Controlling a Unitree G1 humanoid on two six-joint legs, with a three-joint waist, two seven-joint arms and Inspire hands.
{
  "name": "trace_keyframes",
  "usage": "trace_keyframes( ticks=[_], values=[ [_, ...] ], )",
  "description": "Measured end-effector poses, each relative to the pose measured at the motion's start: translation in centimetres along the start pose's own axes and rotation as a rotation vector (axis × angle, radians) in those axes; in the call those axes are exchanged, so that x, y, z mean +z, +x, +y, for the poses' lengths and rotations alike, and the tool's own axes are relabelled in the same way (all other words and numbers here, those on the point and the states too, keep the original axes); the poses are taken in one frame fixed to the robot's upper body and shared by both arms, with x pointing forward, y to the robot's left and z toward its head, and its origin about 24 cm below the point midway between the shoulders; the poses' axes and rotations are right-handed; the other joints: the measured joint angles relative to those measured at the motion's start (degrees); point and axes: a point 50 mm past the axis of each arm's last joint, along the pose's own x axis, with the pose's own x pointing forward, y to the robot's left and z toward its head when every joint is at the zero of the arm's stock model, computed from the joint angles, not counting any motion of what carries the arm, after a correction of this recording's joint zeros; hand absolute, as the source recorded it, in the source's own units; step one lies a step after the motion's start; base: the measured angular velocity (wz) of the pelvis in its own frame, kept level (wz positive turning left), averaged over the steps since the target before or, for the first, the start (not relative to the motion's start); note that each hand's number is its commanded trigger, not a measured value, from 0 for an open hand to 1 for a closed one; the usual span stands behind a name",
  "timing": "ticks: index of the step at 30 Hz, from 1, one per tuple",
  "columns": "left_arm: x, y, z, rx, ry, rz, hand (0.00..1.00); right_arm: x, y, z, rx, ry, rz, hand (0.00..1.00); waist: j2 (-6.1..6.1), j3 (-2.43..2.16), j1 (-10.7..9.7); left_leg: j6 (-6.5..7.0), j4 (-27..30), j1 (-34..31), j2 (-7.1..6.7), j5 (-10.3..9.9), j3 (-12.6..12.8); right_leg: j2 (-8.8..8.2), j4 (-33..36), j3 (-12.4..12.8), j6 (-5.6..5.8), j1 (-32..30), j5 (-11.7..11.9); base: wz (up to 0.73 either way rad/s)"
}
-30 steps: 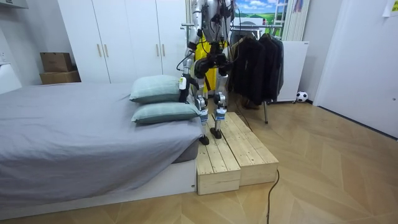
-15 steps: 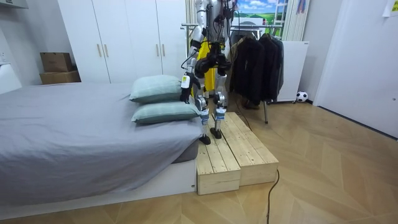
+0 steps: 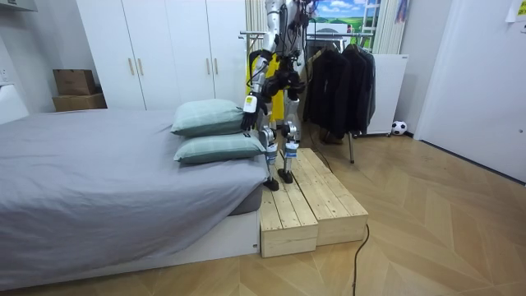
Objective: Hang clothes
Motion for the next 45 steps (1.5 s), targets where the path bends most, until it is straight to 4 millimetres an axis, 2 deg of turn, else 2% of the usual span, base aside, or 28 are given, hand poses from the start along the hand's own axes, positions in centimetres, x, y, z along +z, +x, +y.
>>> trace_keyframes(
  ticks=[2, 7, 9, 14, 17, 21, 23, 26, 28, 32, 45],
  values=[
    [0.1, 0.0, -0.2, -0.004, 0.0, -0.009, 0.0, -0.3, -0.2, -0.5, -0.012, 0.024, 0.004, 1.0, 0.33, -0.17, 0.0, -0.2, -0.1, -0.5, -0.02, 0.1, 0.1, -0.2, 0.3, -0.5, -0.03, -0.6, -0.2, 0.15],
    [-0.2, -0.1, -0.3, -0.003, -0.001, -0.011, 0.0, -0.7, -0.4, -0.9, -0.027, 0.035, 0.017, 1.0, 0.34, -0.16, -0.5, -0.57, -0.1, -0.8, -0.07, 0.4, 0.4, -0.69, 1.3, -2.1, -0.16, -0.8, -1.2, 0.13],
    [-0.2, -0.1, -0.3, -0.005, -0.001, -0.014, 0.0, -0.7, -0.6, -1.2, -0.038, 0.034, 0.018, 1.0, 0.38, -0.18, -0.9, -0.77, -0.1, -1.0, 0.19, 0.6, 1.8, -0.85, 1.3, -2.8, -0.21, -0.8, -1.3, 0.19],
    [-0.6, -0.1, -0.4, -0.014, 0.0, -0.021, 0.0, -0.7, -0.9, -1.9, -0.07, 0.033, 0.019, 1.0, 1.37, -0.68, -1.1, -0.77, 0.0, -1.4, 0.26, 0.7, 2.6, -1.1, 2.0, -2.8, -0.28, -1.4, -1.6, 0.03],
    [-0.5, -0.2, -0.4, -0.023, 0.0, -0.031, 0.0, -0.8, -1.3, -2.5, -0.086, 0.031, 0.022, 1.0, 2.04, -0.57, -1.4, -0.7, -0.1, -1.7, 0.29, 0.8, 3.3, -1.28, 2.3, -2.9, -0.32, -1.8, -1.7, 0.01],
    [-0.5, -0.2, -0.3, -0.02, -0.008, -0.042, 0.0, -0.9, -2.0, -3.7, -0.127, 0.028, 0.025, 1.0, 1.72, -0.52, -1.6, -0.76, -0.2, -2.1, 0.32, 1.2, 5.2, -2.1, 4.4, -2.8, -0.4, -3.3, -2.7, 0.0],
    [-0.5, -0.2, -0.4, -0.022, -0.008, -0.049, 0.0, -0.6, -2.5, -4.5, -0.154, 0.026, 0.019, 1.0, 1.27, -0.33, -1.5, -0.78, -0.4, -2.5, 0.3, 1.7, 6.3, -2.56, 5.5, -2.6, -0.51, -4.4, -3.0, -0.03],
    [-0.5, -0.3, -0.6, -0.024, -0.006, -0.058, 0.0, -0.1, -3.0, -5.4, -0.198, 0.024, 0.007, 1.0, 0.53, 0.01, -1.6, -1.03, -1.3, -2.4, 0.29, 2.2, 6.6, -2.69, 5.8, -2.5, -0.57, -5.0, -3.1, -0.01],
    [-0.5, -0.4, -0.7, -0.024, -0.007, -0.068, 0.0, -0.2, -3.3, -5.8, -0.22, 0.023, 0.009, 1.0, -0.12, -0.15, -1.7, -1.29, -1.5, -2.4, 0.51, 2.4, 6.6, -2.68, 5.8, -2.5, -0.6, -5.4, -3.1, 0.0],
    [-0.5, -0.4, -0.8, -0.025, -0.022, -0.074, 0.0, -0.2, -3.6, -6.4, -0.25, 0.021, 0.01, 1.0, -0.43, -0.34, -1.6, -1.3, -2.0, -2.2, 0.59, 2.4, 6.6, -2.69, 5.9, -2.5, -0.67, -5.4, -3.1, 0.0],
    [-1.0, -0.5, -0.1, -0.008, -0.076, -0.062, 0.0, -0.1, -4.4, -7.6, -0.348, 0.055, -0.01, 1.0, -0.94, -0.4, -2.8, -1.31, -1.9, -1.2, 0.59, 2.4, 6.5, -2.71, 5.9, -2.4, -0.67, -4.6, -3.1, 0.0]
  ],
)
